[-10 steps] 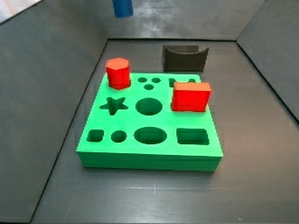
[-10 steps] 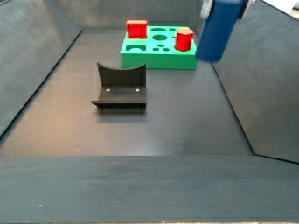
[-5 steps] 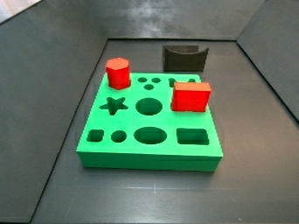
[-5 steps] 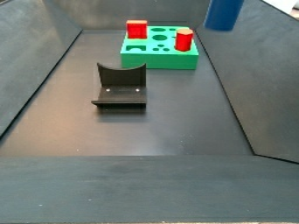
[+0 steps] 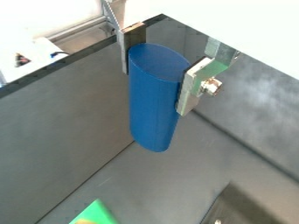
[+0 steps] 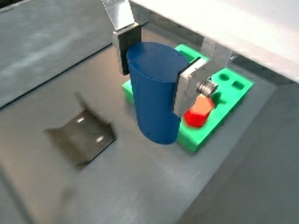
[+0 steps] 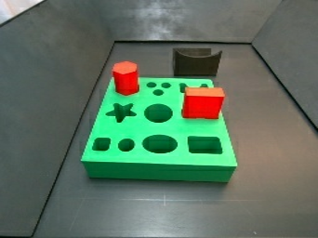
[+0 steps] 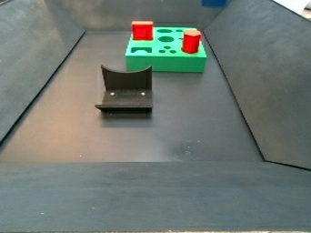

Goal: Pick up the oval object. Move up. Move to above the board. Insert the oval object.
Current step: Move to above the board, then insert the oval object.

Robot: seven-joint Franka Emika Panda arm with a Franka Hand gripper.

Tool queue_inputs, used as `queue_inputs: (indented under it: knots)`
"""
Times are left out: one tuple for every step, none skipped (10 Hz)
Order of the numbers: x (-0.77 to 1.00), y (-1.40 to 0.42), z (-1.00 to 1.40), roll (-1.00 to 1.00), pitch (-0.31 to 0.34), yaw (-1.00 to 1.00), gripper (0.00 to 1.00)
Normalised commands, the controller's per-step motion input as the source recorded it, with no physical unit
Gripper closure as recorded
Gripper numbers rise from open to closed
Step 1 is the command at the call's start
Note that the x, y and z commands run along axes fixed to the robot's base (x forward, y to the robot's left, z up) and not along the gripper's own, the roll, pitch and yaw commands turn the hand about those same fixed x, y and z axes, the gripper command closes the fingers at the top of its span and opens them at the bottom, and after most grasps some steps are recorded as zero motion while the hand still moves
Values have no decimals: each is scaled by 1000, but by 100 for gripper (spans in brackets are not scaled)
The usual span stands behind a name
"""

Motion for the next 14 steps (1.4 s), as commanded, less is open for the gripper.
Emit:
queue_inputs:
  knots:
    - [348, -1000, 180, -40, 179, -29, 100]
    - [352, -1000, 179, -19, 136, -18, 100]
    - [363, -1000, 181, -25, 120, -2, 100]
    - [371, -1000, 183, -8, 122, 0, 100]
    - [380, -1000, 187, -5, 129, 4, 100]
    - [401, -1000, 188, -4, 131, 8, 100]
    - [416, -1000, 192, 7, 134, 10, 100]
    - [433, -1000, 195, 2, 132, 4, 100]
    - [332, -695, 144, 13, 136, 13, 100]
    - [233, -411, 93, 24, 129, 11, 100]
    - [153, -242, 63, 29, 102, 12, 100]
    - [0, -249, -140, 0, -10, 0, 100]
    - [-11, -277, -446, -1, -50, -57, 100]
    - [214, -663, -640, 107, -93, -123, 100]
